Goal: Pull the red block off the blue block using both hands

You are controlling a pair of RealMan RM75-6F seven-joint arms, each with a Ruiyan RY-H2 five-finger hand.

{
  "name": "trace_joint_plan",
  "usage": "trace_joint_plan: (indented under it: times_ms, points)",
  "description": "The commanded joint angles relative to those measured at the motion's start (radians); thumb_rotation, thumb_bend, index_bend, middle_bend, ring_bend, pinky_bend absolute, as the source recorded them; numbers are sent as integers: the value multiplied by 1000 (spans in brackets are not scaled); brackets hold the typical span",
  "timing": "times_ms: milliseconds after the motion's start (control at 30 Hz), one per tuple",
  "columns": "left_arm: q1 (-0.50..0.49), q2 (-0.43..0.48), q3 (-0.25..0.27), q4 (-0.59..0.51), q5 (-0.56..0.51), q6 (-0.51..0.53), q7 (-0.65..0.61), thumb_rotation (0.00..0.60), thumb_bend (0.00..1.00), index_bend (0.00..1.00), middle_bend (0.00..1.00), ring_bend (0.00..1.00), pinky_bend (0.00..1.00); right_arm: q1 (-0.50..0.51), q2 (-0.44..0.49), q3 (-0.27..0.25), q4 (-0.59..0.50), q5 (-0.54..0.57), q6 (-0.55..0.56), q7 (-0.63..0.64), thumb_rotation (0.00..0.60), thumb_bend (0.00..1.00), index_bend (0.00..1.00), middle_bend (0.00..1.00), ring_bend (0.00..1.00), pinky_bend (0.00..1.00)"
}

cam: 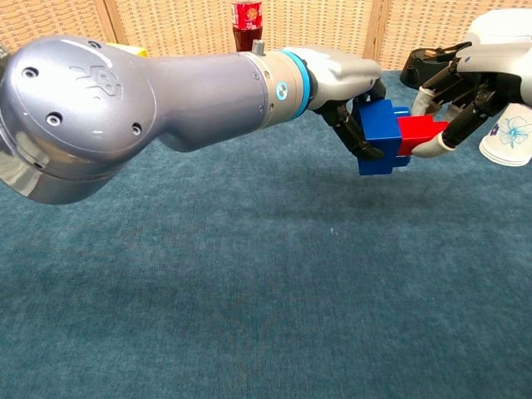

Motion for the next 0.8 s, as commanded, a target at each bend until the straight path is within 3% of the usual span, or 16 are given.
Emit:
trace_joint_plan:
  times_ms: [33,800]
  points:
    - [3,4,-1,-3,1,-3,2,332,391,514,412,362,369,-4,1,-3,4,-6,6,10,599,345,586,449,493,320]
    - [32,32,3,-4,27,-17,8,332,390,515,412,362,368,-34,41,-37,22,-45,8,75,598,347,601,471,528,325]
